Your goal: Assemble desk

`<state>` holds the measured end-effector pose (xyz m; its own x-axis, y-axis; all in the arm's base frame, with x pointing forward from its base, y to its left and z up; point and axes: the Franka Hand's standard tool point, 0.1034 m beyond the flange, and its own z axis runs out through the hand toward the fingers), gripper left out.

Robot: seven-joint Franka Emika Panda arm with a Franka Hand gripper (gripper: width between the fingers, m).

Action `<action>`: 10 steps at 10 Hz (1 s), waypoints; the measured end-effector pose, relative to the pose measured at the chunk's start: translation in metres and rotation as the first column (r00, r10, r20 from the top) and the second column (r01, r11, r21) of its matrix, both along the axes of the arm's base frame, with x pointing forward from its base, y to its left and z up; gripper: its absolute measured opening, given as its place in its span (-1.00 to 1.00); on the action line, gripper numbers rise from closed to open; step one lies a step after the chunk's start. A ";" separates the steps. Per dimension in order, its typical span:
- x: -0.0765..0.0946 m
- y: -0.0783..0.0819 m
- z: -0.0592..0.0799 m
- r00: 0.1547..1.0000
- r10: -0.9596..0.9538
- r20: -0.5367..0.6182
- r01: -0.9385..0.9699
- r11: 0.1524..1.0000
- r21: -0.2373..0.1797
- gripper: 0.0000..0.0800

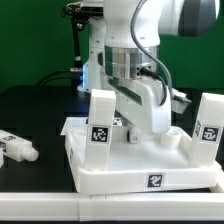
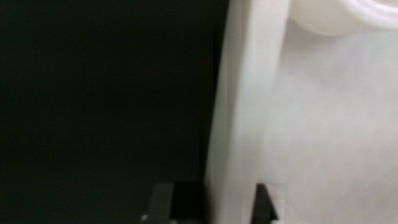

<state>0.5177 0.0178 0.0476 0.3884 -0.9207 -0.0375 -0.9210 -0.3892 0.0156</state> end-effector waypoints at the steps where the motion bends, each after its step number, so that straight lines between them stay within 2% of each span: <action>1: 0.002 -0.008 0.002 0.995 0.102 0.005 -0.102 0.995 -0.004 -0.85; 2: 0.017 -0.023 0.013 0.958 0.284 0.026 -0.284 0.959 -0.016 -0.85; 3: 0.029 -0.023 0.021 0.896 0.442 0.043 -0.442 0.897 -0.026 -0.85; 4: 0.028 -0.018 0.019 0.838 0.545 0.037 -0.544 0.839 -0.031 -0.85; 6: 0.026 -0.021 0.017 0.766 0.642 0.031 -0.642 0.766 -0.030 -0.85; 7: 0.027 -0.023 0.018 0.701 0.712 0.023 -0.712 0.702 -0.034 -0.85; 8: 0.037 -0.031 0.021 0.527 0.850 0.016 -0.848 0.527 -0.043 -0.85; 10: 0.058 -0.049 0.028 0.258 0.966 0.017 -0.965 0.259 -0.043 -0.85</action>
Offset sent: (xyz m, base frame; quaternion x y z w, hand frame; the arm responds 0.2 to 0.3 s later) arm 0.0222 0.0154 0.0129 -0.0065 0.0220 -0.4011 0.9157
